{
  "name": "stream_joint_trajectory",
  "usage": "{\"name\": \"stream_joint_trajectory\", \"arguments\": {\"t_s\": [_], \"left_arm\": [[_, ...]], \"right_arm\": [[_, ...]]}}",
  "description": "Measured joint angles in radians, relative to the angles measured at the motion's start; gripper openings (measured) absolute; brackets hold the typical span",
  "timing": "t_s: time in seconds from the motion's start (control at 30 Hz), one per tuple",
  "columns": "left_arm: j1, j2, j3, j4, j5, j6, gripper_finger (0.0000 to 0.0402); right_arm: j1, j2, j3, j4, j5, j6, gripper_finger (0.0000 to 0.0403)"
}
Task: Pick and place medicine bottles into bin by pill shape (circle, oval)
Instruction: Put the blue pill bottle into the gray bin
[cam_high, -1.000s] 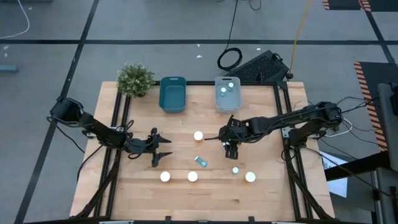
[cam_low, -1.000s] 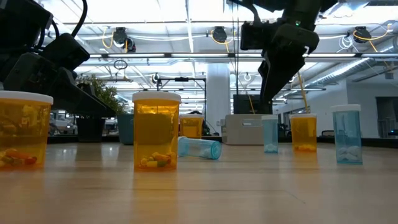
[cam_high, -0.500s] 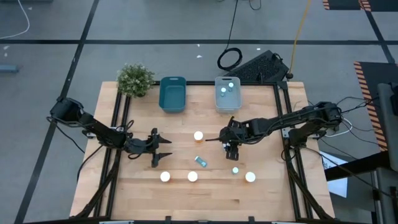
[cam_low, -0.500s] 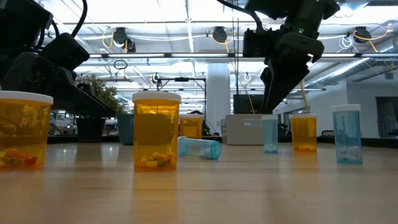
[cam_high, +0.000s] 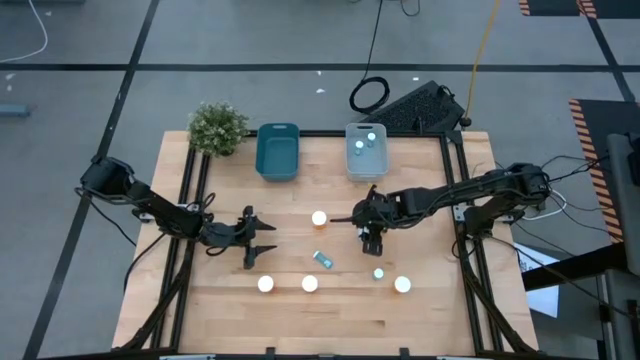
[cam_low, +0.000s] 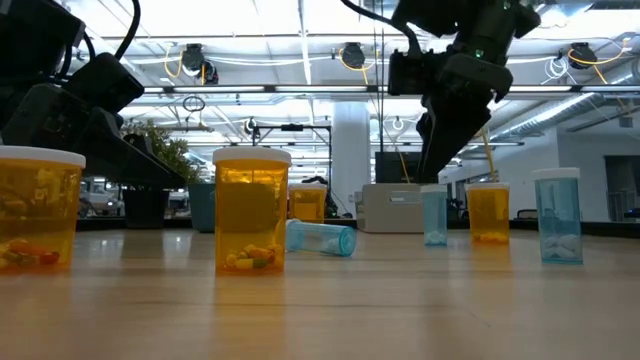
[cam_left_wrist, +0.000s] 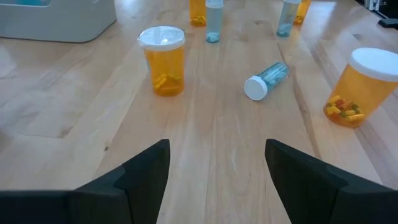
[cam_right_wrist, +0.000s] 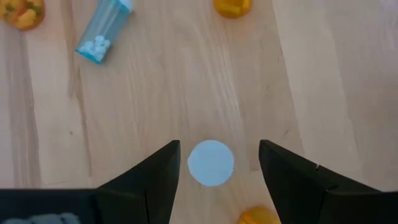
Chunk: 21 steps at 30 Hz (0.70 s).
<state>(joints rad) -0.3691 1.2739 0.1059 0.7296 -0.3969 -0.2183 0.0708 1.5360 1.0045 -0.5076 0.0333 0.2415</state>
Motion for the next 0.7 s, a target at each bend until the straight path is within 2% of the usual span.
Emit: {"name": "stream_joint_trajectory", "arguments": {"t_s": [0.47, 0.7], "left_arm": [[0.0, 0.0, 0.0, 0.0, 0.0, 0.006, 0.0268], [0.0, 0.0, 0.0, 0.0, 0.0, 0.006, 0.0268]], "right_arm": [[-0.002, 0.0, -0.061, 0.062, -0.015, 0.007, 0.021], [-0.004, 0.0, -0.061, 0.062, -0.013, 0.007, 0.0173]]}}
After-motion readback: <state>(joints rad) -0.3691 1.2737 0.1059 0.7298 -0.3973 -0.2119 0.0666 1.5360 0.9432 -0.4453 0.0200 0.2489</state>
